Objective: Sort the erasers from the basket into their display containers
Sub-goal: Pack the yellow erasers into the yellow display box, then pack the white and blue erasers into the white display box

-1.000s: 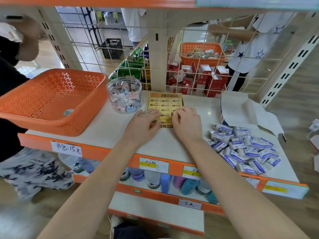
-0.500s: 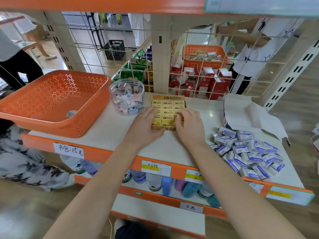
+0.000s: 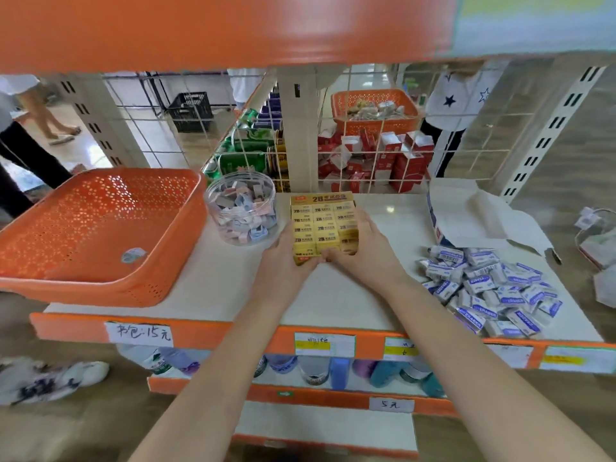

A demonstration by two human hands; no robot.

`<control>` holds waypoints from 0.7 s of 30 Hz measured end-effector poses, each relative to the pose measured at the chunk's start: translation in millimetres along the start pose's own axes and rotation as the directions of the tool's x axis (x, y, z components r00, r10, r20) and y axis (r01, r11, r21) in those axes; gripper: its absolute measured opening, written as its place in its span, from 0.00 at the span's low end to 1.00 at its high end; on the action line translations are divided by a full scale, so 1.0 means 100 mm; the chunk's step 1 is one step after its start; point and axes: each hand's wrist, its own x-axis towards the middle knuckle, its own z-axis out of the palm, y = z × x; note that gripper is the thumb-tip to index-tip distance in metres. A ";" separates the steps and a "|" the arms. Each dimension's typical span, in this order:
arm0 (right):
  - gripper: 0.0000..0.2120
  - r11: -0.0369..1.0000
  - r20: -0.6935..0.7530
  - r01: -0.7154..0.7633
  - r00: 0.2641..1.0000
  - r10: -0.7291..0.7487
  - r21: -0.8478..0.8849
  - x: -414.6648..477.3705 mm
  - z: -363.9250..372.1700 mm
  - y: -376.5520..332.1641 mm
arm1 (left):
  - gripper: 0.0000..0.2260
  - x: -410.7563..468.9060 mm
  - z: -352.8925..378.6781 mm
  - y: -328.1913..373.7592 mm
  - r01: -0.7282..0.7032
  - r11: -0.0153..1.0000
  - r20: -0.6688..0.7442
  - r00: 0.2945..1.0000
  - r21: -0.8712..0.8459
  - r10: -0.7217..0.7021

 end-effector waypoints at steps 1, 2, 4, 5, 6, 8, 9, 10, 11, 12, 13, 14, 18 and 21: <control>0.44 1.000 -0.001 -0.002 1.000 0.002 0.010 -0.01 0.01 -0.01 | 0.33 0.00 0.01 -0.02 0.008 1.000 0.008 1.000 0.008 -0.008; 0.43 1.000 0.001 -0.004 1.000 0.004 0.016 -0.02 0.00 -0.02 | 0.33 0.00 0.01 -0.03 0.015 1.000 0.019 1.000 0.020 -0.016; 0.44 1.000 0.015 -0.008 1.000 0.008 0.008 -0.04 -0.01 -0.07 | 0.34 0.00 0.02 -0.02 0.024 0.998 0.047 0.999 0.055 -0.027; 0.45 1.000 0.024 -0.013 1.000 0.013 -0.005 -0.05 -0.03 -0.09 | 0.34 0.00 0.02 -0.01 0.017 0.997 0.062 0.998 0.078 -0.022; 0.45 0.999 0.026 -0.024 0.999 0.025 -0.025 -0.06 -0.05 -0.12 | 0.34 0.00 0.01 0.02 -0.006 0.994 0.070 0.998 0.106 -0.002; 0.43 0.996 -0.012 -0.049 0.999 0.049 -0.077 -0.09 -0.13 -0.21 | 0.33 -0.01 -0.01 0.08 -0.072 0.986 0.059 0.996 0.148 0.064; 0.41 0.992 -0.046 -0.064 0.997 0.059 -0.109 -0.12 -0.20 -0.26 | 0.32 0.00 -0.02 0.12 -0.104 0.985 0.046 0.994 0.139 0.099; 0.39 0.987 -0.091 -0.077 0.994 0.065 -0.139 -0.15 -0.28 -0.31 | 0.30 0.00 -0.02 0.18 -0.141 0.982 0.038 0.990 0.123 0.137; 0.36 0.982 -0.140 -0.088 0.988 0.064 -0.169 -0.19 -0.38 -0.35 | 0.28 0.01 -0.01 0.24 -0.182 0.978 0.043 0.983 0.106 0.179; 0.33 0.976 -0.191 -0.091 0.980 0.053 -0.197 -0.24 -0.49 -0.38 | 0.26 0.02 0.00 0.32 -0.219 0.972 0.063 0.975 0.086 0.214; 0.31 0.971 -0.237 -0.094 0.971 0.040 -0.219 -0.29 -0.61 -0.38 | 0.24 0.02 0.03 0.40 -0.248 0.967 0.094 0.966 0.058 0.242; 0.28 0.966 -0.279 -0.101 0.960 0.031 -0.237 -0.36 -0.72 -0.37 | 0.23 0.03 0.08 0.50 -0.277 0.961 0.126 0.954 0.024 0.272; 0.21 0.927 -0.421 -0.223 0.904 0.081 -0.301 -0.75 -1.14 -0.14 | 0.19 0.00 0.41 0.86 -0.363 0.925 0.270 0.885 -0.112 0.380; 0.19 0.885 -0.458 -0.343 0.871 0.175 -0.314 -1.10 -1.35 0.08 | 0.17 -0.11 0.70 1.02 -0.437 0.878 0.366 0.797 -0.197 0.479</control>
